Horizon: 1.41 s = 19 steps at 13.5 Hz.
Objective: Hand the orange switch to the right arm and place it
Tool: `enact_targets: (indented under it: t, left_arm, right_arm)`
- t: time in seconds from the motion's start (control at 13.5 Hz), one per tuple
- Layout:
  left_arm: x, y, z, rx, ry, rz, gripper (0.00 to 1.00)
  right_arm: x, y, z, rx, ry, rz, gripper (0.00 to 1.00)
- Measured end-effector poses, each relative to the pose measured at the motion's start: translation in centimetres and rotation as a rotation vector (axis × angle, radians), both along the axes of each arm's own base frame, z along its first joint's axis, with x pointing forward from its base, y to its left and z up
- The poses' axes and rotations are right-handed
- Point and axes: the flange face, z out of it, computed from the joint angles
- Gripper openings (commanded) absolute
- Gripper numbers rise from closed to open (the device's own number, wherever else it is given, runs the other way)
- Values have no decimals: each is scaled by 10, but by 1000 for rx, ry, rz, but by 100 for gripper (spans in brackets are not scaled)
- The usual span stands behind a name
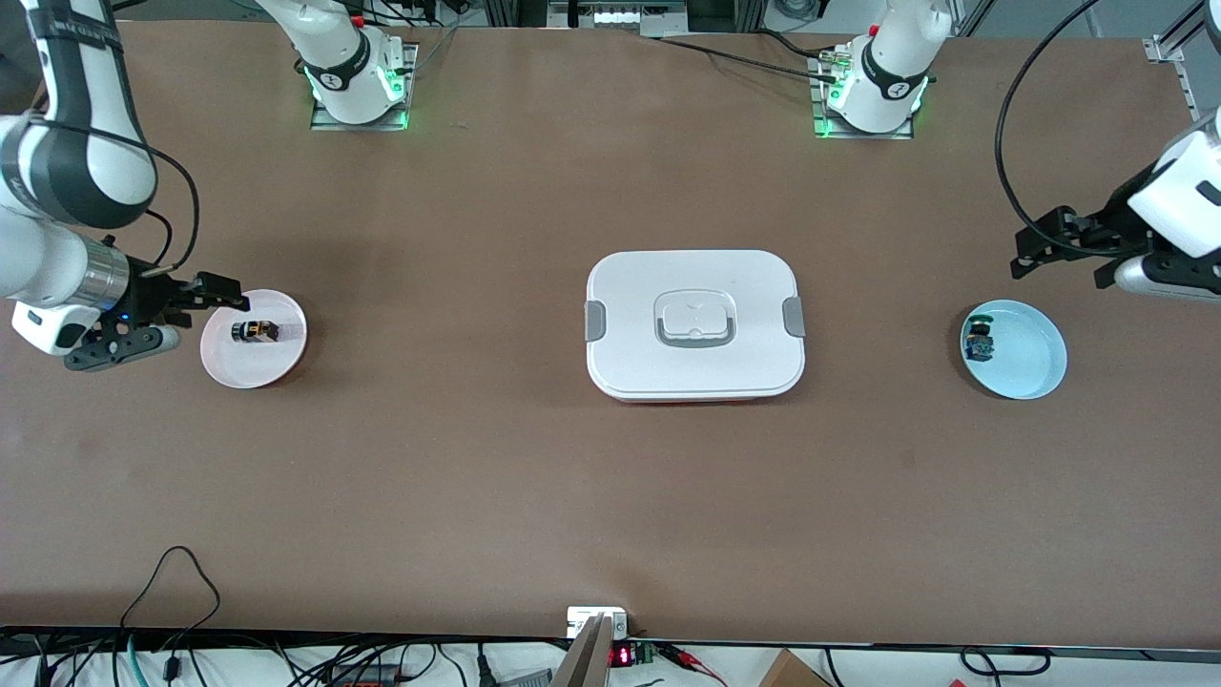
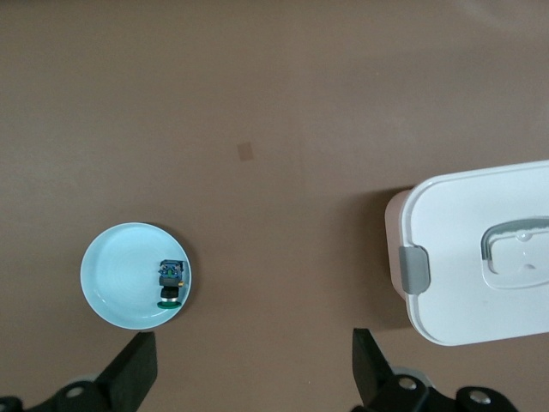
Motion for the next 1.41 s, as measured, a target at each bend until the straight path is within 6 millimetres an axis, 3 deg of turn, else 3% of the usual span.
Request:
enact_targets:
  t: [0.22, 0.52, 0.67, 0.89, 1.19, 1.41]
  left_arm:
    - [2, 9, 3, 0, -7, 15, 100]
    - [4, 9, 3, 0, -9, 15, 100]
    - [5, 8, 7, 1, -18, 14, 100]
    - [5, 13, 9, 59, -22, 10, 100]
    - [6, 13, 8, 65, -21, 9, 100]
    - [6, 13, 7, 65, -20, 10, 100]
  right_arm:
    - [-11, 26, 45, -41, 100, -116, 100]
    - [-20, 60, 109, -244, -3, -20, 100]
    - [-16, 51, 127, -257, -96, -44, 100]
    - [-9, 14, 126, -256, -127, -110, 100]
    - [-11, 13, 122, -207, -109, -140, 100]
    - [-18, -3, 115, -155, -90, -188, 100]
